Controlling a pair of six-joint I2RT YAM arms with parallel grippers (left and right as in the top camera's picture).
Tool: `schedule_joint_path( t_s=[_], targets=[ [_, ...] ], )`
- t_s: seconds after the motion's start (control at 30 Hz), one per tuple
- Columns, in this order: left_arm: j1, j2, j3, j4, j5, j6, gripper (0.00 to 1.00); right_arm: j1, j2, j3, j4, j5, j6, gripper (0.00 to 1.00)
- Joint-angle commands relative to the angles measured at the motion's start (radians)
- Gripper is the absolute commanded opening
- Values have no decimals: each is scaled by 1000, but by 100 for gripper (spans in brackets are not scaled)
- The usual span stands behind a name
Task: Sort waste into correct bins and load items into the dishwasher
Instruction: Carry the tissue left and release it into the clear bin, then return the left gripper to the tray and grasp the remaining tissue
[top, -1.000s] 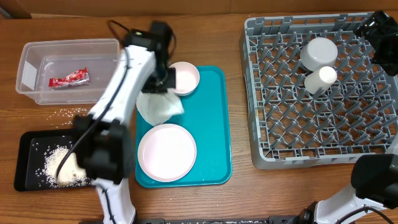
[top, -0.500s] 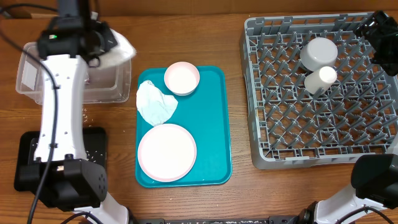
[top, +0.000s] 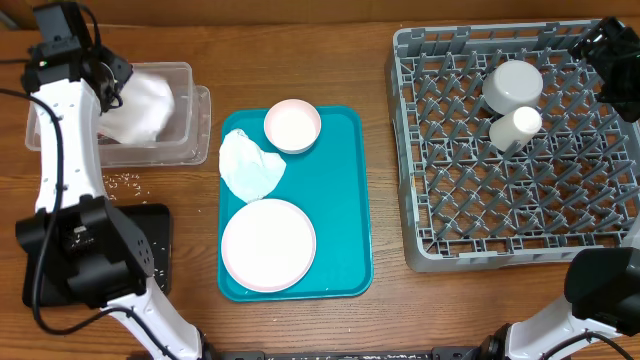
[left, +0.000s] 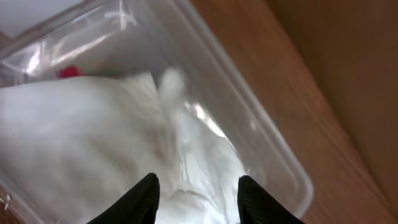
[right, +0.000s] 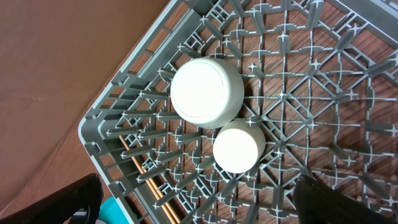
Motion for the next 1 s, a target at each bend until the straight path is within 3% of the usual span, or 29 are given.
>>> schedule_joint_path(
  t_s=[0.0,0.17,0.3,0.4,0.47,0.57,0.67,0.97],
  targets=[
    [4,-8,8,-7,21,-17,46,5,-3,7,5,-5,2,100],
    [2,-66,8,0,163,114,45,5,-2,7,5,-5,2,100],
    [-6,-126,8,-23,372,285,37,5,-3,7,5,-5,2,100],
    [-50,-147,8,-106,541,420,33,5,-3,7,5,-5,2,100],
    [-94,-145,6,-176,555,448,34,5,-3,7,5,-5,2,100],
    [-189,-138,-13,-277,518,499,35,5,-3,7,5,-5,2,100],
    [-294,-124,-31,-356,401,476,35,5,-2,7,5,-5,2,100],
    [-529,-113,-184,-379,-7,169,35,5,-3,7,5,-5,2,100]
  ],
)
